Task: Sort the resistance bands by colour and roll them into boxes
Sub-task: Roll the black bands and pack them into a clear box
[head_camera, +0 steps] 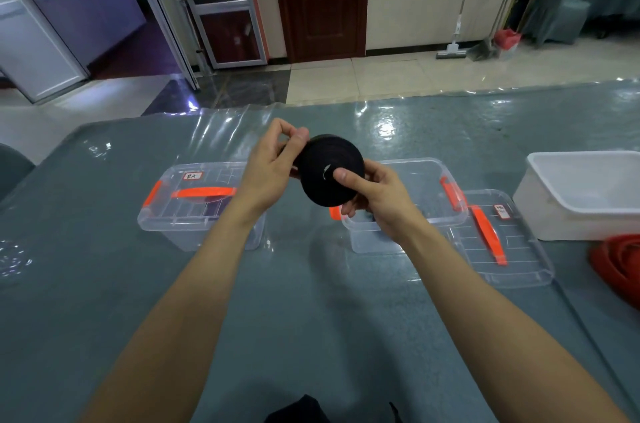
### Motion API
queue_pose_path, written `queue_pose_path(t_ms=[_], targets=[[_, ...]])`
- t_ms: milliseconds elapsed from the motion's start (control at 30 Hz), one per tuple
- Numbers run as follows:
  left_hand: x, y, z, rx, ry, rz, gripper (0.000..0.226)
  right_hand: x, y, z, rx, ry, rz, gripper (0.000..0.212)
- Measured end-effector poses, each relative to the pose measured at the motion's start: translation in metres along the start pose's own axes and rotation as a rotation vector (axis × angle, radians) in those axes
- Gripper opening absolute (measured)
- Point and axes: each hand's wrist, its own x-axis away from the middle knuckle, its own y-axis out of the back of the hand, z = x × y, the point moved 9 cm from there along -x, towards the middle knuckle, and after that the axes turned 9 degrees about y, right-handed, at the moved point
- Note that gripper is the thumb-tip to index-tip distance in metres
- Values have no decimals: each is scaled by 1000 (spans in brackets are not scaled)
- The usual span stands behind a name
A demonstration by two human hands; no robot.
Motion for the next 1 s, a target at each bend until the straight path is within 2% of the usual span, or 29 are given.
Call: queue_pose_path(t_ms=[133,233,367,500,600,700,800,867,933,1000], targets=[[8,0,5,75,-76,-177,31,8,5,-3,-38,-17,-62,48],[16,-7,14,95,-70,-287,22,14,12,-5,-59,-35,-125,42],[19,-32,26,69,-69,-220,29,22,33,-13,-84,-69,-200,39],[15,-57,29,68,-91,-195,14,23,62,-24,-83,-122,-251,38],[-1,-84,46,143,6,-133,5,17,90,-30,-69,-165,-280,36],[-26,-110,63,183,153,-99,18,5,121,-34,-28,-223,-316,40],[-53,-131,73,179,228,-90,19,-13,148,-38,23,-284,-321,51],[-69,-144,80,165,273,-98,18,-26,167,-39,141,-312,-338,69],[-79,-157,92,137,325,-122,18,-38,180,-37,332,-286,-299,88],[-84,-169,107,103,386,-155,19,-49,184,-38,607,-245,-175,106]])
